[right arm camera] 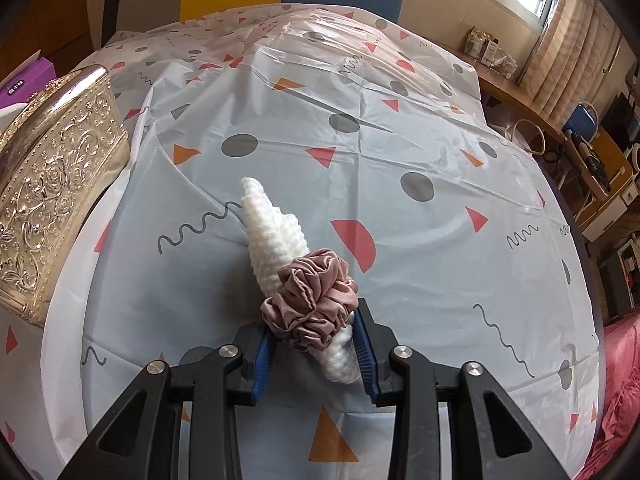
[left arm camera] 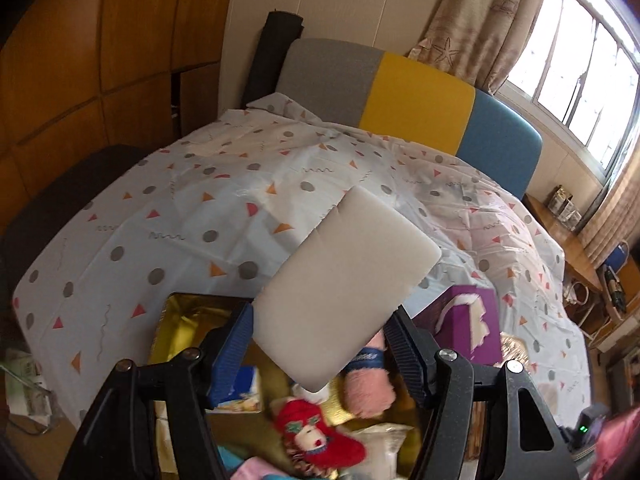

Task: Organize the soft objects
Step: 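Carry the white sponge into the gold tray and open the left tool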

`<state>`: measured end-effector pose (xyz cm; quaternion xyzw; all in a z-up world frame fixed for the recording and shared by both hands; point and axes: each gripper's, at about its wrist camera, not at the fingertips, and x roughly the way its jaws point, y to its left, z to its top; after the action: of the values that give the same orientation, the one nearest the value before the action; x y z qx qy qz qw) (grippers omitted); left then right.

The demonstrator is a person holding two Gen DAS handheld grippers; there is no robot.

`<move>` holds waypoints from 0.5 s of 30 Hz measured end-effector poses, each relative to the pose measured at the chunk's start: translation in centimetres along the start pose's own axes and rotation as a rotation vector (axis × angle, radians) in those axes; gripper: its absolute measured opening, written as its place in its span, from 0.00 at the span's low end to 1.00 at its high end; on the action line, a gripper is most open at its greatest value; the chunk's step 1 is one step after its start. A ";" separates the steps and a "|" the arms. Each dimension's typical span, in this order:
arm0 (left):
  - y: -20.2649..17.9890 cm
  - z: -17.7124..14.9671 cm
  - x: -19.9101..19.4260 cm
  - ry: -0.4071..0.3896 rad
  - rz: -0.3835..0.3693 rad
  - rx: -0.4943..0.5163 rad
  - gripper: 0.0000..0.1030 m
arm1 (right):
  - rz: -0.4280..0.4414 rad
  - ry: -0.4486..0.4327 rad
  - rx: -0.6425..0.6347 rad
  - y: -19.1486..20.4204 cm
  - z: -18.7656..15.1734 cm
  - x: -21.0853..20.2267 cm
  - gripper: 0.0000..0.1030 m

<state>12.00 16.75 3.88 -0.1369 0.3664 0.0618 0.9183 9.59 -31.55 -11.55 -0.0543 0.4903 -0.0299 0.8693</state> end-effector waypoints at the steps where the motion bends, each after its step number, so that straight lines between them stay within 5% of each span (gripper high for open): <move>1: 0.4 -0.6 -0.4 -0.010 0.007 0.003 0.66 | -0.002 -0.004 -0.002 0.0 0.0 0.0 0.35; 15: 3.7 -7.8 -4.8 -0.108 0.124 0.061 0.67 | -0.030 -0.059 -0.032 0.5 -0.4 -0.1 0.35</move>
<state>2.61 17.93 0.98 -0.0821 0.3258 0.1147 0.9349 9.17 -31.12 -11.77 -0.0762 0.4642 -0.0334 0.8818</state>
